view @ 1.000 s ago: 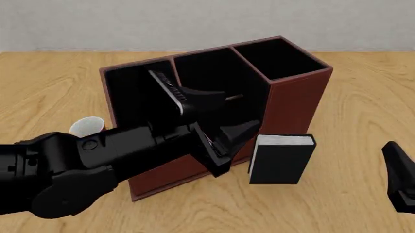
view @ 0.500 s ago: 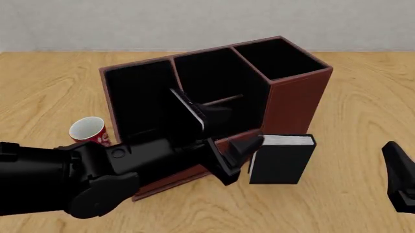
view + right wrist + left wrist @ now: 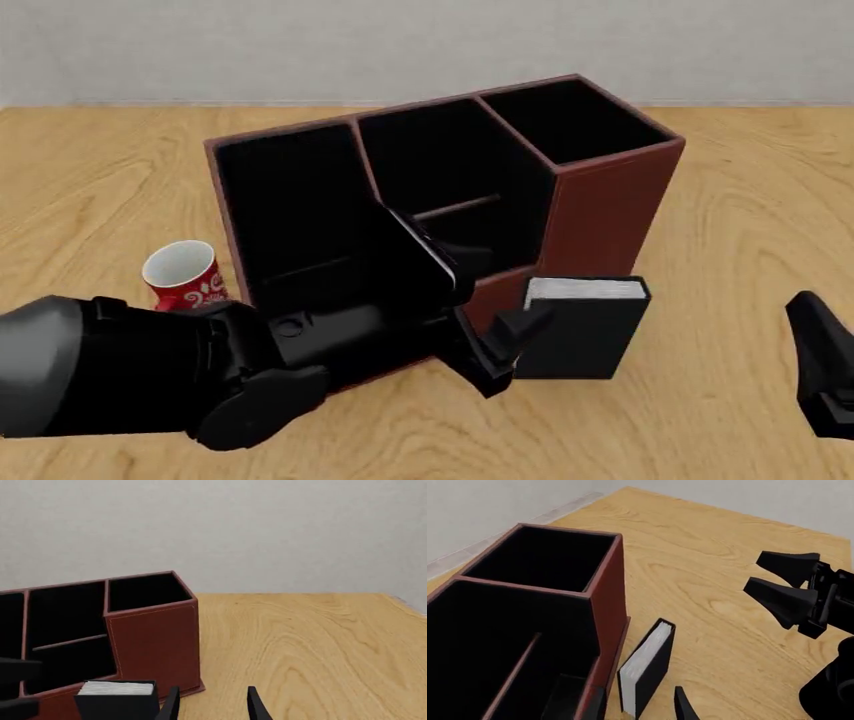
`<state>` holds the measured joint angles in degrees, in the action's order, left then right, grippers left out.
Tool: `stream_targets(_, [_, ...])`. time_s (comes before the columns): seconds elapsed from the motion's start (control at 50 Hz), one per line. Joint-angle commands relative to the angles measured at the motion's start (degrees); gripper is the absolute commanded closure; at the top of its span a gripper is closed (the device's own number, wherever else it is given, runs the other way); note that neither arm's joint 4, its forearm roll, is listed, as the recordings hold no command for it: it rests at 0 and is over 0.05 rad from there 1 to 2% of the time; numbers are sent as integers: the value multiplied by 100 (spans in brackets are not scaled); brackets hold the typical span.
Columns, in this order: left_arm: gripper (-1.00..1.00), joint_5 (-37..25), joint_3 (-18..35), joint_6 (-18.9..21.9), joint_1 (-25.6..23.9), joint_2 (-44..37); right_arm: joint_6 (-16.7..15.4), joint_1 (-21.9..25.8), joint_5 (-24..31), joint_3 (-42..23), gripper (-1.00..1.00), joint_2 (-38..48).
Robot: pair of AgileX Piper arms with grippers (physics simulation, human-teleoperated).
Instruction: Pick up the book and place it in the back compartment of the caddy.
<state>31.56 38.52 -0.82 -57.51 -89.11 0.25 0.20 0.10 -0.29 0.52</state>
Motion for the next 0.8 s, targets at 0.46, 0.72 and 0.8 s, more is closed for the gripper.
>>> stream_targets(0.46, [-100, 190, 311, -49, 58, -777, 0, 1, -37, 2, -100, 34])
stream_targets(0.72, [-100, 149, 479, 9, -2, -958, 0, 2, -56, 3, -100, 51])
stream_targets(0.8, [-100, 109, 526, 25, 46, -986, 0, 3, -73, 9, -100, 63])
